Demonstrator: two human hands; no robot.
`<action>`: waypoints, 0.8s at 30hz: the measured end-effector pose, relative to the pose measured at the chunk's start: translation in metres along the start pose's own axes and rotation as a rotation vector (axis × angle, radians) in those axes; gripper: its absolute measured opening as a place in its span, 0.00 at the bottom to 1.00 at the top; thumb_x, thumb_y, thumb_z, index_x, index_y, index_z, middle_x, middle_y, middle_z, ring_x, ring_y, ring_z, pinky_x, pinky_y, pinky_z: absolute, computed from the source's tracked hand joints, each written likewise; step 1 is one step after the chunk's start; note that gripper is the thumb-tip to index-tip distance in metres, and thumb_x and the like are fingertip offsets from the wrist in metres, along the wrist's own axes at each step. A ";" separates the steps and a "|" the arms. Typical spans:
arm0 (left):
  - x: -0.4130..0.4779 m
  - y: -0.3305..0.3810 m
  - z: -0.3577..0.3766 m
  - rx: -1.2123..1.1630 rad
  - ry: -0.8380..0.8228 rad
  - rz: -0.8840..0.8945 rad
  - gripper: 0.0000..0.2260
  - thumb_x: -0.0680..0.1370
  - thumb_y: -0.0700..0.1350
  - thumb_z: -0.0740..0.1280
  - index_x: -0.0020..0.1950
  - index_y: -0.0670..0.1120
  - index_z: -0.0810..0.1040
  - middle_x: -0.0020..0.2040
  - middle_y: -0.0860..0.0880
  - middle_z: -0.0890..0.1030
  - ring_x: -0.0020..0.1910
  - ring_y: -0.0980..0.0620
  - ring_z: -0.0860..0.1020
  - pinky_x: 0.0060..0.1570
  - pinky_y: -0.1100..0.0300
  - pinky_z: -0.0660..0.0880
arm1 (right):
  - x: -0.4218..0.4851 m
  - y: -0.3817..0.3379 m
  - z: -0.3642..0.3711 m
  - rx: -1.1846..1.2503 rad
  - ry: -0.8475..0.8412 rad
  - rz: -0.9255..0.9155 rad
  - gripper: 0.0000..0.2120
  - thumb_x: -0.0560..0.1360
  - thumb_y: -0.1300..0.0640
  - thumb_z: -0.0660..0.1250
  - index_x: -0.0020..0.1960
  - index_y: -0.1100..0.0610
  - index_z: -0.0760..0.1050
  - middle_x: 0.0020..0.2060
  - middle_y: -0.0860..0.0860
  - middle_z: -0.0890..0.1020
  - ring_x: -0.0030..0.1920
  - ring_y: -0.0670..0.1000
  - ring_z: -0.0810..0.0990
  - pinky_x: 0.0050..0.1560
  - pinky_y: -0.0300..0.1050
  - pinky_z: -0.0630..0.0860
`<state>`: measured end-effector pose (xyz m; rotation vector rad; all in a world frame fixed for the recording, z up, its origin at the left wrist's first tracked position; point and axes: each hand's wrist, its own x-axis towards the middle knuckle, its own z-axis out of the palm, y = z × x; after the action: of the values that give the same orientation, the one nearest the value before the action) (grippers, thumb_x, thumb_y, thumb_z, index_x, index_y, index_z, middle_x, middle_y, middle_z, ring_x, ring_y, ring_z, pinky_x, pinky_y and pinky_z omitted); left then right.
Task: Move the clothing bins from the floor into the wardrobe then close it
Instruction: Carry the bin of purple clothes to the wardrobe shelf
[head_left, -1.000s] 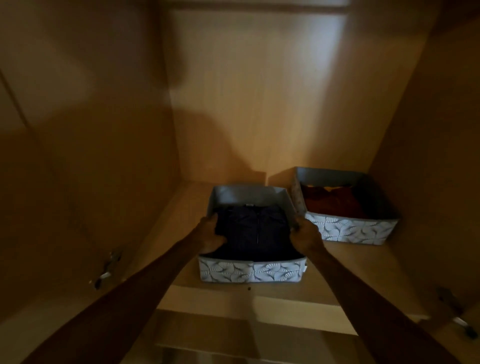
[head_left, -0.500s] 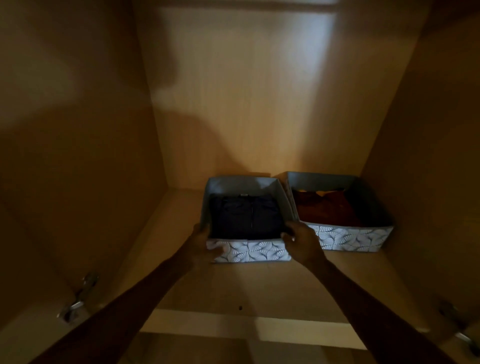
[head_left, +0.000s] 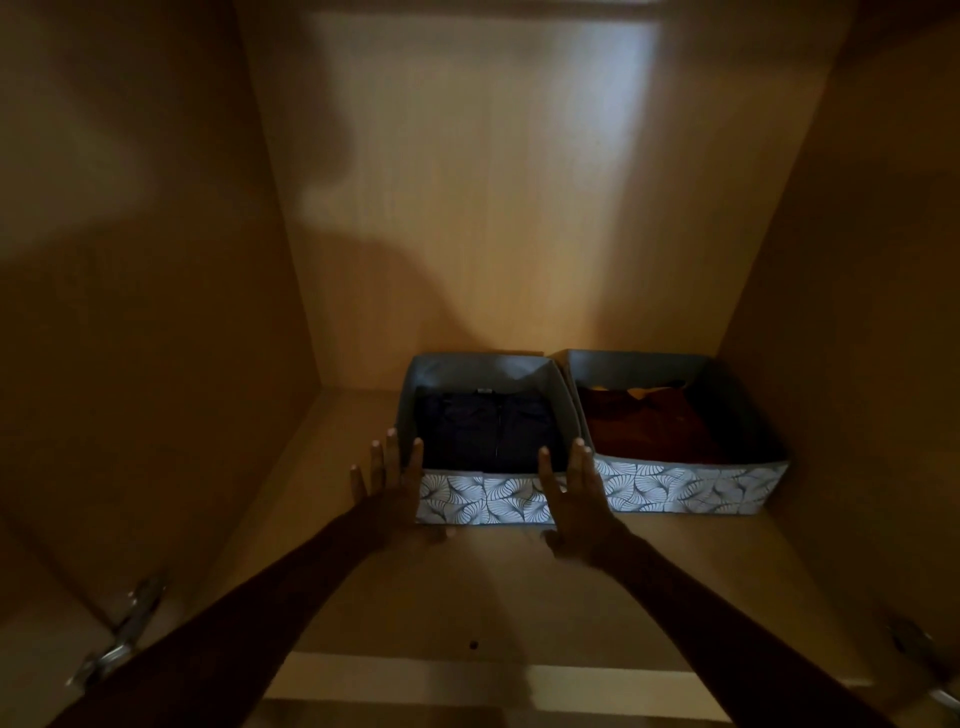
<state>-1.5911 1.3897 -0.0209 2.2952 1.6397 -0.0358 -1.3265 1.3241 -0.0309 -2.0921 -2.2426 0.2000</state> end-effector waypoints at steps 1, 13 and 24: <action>0.003 0.001 -0.003 -0.010 -0.005 -0.021 0.68 0.44 0.85 0.49 0.71 0.52 0.22 0.68 0.45 0.18 0.69 0.42 0.23 0.69 0.34 0.34 | 0.004 0.000 -0.001 -0.005 -0.005 0.007 0.57 0.71 0.45 0.69 0.70 0.49 0.20 0.70 0.67 0.26 0.70 0.69 0.26 0.72 0.64 0.40; 0.032 0.008 -0.014 -0.066 -0.017 -0.079 0.71 0.41 0.84 0.52 0.74 0.52 0.26 0.71 0.42 0.21 0.72 0.39 0.26 0.70 0.35 0.34 | 0.037 0.011 -0.009 -0.109 -0.007 0.009 0.55 0.71 0.45 0.70 0.74 0.51 0.27 0.70 0.70 0.29 0.72 0.68 0.28 0.70 0.63 0.31; 0.027 -0.002 -0.004 -0.131 0.045 -0.016 0.61 0.63 0.73 0.67 0.75 0.51 0.28 0.68 0.47 0.19 0.70 0.45 0.24 0.71 0.37 0.35 | 0.040 0.017 -0.005 -0.072 -0.003 0.001 0.52 0.72 0.43 0.67 0.74 0.45 0.26 0.73 0.64 0.30 0.72 0.65 0.27 0.72 0.66 0.33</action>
<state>-1.5845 1.4159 -0.0233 2.2001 1.6306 0.1171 -1.3114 1.3648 -0.0301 -2.1291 -2.2841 0.1246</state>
